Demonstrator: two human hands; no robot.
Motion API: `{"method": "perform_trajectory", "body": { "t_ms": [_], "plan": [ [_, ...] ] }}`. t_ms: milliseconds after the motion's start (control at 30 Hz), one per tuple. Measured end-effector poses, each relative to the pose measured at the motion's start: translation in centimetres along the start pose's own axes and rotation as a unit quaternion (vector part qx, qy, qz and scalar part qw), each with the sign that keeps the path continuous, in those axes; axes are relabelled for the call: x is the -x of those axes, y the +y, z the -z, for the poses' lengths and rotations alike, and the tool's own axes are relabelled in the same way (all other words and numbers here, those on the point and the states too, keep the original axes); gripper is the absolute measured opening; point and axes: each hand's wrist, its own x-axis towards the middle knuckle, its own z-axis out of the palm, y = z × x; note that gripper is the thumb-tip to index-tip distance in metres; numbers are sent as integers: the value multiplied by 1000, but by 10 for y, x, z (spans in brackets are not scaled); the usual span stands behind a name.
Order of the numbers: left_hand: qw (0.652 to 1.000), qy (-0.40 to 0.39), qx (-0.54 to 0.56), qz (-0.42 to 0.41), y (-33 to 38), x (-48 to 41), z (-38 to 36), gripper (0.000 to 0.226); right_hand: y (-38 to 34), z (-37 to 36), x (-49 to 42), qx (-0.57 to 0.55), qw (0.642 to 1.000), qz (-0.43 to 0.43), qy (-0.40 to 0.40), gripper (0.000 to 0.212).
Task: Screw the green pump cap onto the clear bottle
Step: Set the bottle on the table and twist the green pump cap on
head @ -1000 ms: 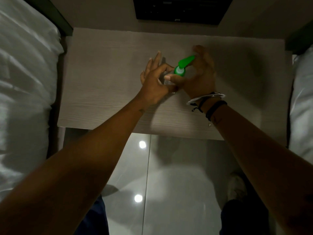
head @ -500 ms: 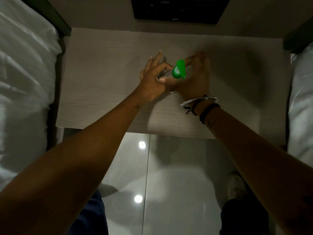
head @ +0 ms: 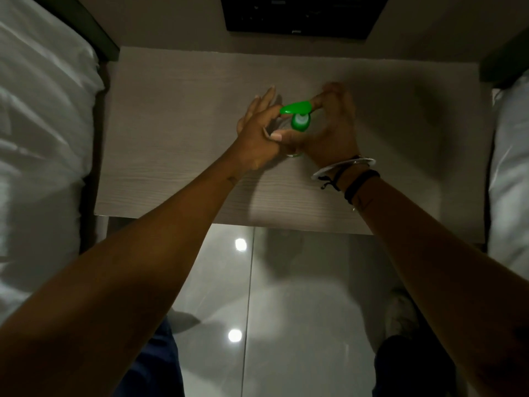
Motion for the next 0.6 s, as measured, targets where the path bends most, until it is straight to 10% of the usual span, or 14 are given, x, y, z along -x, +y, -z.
{"method": "perform_trajectory", "body": {
  "t_ms": [200, 433, 600],
  "plan": [
    [1000, -1, 22, -9, 5, 0, -1, 50, 10, 8, 1, -60, 998, 21, -23, 41],
    [1000, 7, 15, -9, 6, -1, 0, 31, 1, 2, -2, -41, 999, 18, 6, 75],
    [1000, -15, 18, -11, 9, -2, 1, 45, 12, 11, -1, -86, 995, 14, -54, 38]
  ]
}}
